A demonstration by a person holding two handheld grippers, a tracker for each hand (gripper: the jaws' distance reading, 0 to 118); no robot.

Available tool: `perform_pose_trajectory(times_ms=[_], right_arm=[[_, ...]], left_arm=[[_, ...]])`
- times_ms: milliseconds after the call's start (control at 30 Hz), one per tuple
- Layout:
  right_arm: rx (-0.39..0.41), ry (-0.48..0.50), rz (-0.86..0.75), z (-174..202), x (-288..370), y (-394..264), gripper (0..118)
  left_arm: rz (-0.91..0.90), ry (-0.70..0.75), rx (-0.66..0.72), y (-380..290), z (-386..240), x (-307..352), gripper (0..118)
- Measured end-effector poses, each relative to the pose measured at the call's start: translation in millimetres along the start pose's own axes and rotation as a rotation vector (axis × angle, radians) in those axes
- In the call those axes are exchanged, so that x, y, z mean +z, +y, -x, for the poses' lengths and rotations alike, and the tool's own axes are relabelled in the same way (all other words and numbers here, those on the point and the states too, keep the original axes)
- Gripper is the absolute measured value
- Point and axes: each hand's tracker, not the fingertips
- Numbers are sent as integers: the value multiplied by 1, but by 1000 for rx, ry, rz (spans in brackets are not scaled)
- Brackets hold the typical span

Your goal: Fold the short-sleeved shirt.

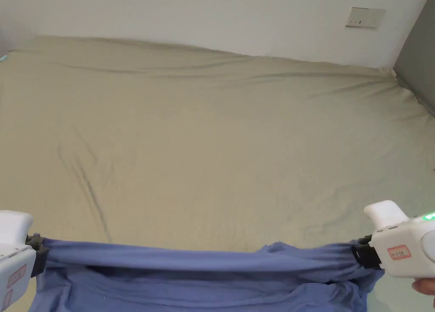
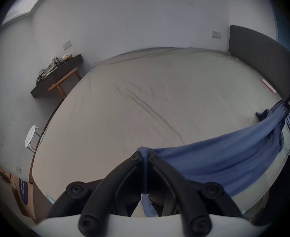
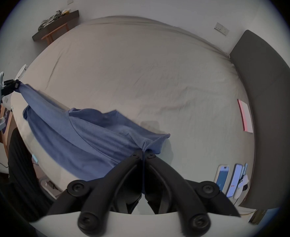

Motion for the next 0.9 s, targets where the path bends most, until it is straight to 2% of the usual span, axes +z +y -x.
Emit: perform_pose_trajectory(times_ms=[267, 467, 600, 733, 867, 900], right_arm=[[-22, 99, 210, 21, -35, -69, 3], [-53, 90, 246, 19, -62, -83, 3], [-41, 91, 316, 26, -82, -85, 3], [-94, 104, 368, 21, -105, -88, 3], [-71, 103, 373, 22, -100, -85, 5], [-68, 97, 369, 22, -99, -86, 9]], left_arm=[[140, -19, -45, -55, 0, -12, 2], [252, -54, -93, -74, 0, -29, 2], [277, -50, -99, -78, -1, -46, 3], [315, -53, -117, -78, -9, -58, 3], [327, -54, -146, -80, -13, -67, 3], [328, -54, -151, -79, -13, -67, 4]])
